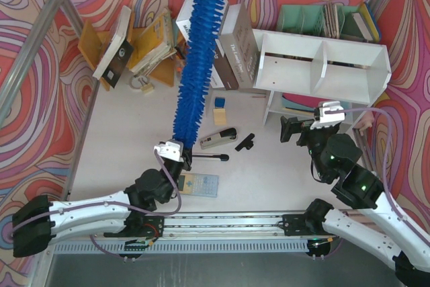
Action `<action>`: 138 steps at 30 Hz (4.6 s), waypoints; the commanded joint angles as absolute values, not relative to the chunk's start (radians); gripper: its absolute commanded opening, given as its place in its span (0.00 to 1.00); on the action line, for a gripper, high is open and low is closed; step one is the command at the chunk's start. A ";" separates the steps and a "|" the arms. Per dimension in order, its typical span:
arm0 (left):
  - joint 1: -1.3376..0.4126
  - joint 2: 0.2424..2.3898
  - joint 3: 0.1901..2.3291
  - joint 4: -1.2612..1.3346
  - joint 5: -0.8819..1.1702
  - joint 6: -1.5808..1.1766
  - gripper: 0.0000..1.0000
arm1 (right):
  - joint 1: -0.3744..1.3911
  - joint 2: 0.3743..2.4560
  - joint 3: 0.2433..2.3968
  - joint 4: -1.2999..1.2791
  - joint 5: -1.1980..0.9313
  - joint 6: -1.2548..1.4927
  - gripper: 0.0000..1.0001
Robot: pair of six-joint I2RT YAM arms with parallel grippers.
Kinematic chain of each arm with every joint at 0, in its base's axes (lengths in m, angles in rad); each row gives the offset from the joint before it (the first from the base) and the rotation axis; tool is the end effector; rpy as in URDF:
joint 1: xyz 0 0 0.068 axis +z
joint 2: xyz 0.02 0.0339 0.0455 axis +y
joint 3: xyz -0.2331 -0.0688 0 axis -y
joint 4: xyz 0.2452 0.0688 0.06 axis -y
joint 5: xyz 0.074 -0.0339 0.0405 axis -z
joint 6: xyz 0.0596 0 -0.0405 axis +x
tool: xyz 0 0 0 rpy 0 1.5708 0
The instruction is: Dust the bookshelf with a duster
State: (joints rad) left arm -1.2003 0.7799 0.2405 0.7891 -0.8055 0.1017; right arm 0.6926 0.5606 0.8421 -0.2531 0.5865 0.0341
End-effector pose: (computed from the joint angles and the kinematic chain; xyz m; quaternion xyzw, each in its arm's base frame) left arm 0.1151 -0.1776 0.2314 0.0958 0.6366 -0.1742 0.7452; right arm 0.1481 0.0800 0.3667 -0.0196 0.6984 0.0557 0.7133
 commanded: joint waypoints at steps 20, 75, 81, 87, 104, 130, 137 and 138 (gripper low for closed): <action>-1.195 0.919 0.132 1.143 -0.851 0.095 0.00 | 0.689 0.587 0.840 -0.254 0.603 0.038 0.99; -0.991 0.873 0.270 0.716 -0.394 0.170 0.00 | 0.689 0.590 0.842 -0.258 0.609 0.043 0.99; -0.992 0.981 0.204 0.798 -0.396 0.105 0.00 | 0.688 0.586 0.842 -0.260 0.611 0.043 0.99; -0.991 1.032 0.221 0.801 -0.379 0.102 0.00 | 0.689 0.593 0.841 -0.256 0.609 0.039 0.99; -0.991 0.865 0.278 0.688 -0.388 0.124 0.00 | 0.689 0.604 0.841 -0.252 0.612 0.036 0.99; -0.993 0.827 0.318 0.609 -0.346 0.114 0.00 | 0.689 0.607 0.843 -0.251 0.614 0.035 0.99; -0.993 0.868 0.291 0.653 -0.350 0.074 0.00 | 0.690 0.606 0.842 -0.253 0.615 0.037 0.99; -0.993 0.889 0.287 0.667 -0.342 0.060 0.00 | 0.689 0.607 0.842 -0.253 0.615 0.036 0.99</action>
State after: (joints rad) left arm -0.9939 0.8413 0.2955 0.6220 -0.3492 0.0914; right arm 0.6926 0.6109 0.8421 -0.2600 0.6018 0.0341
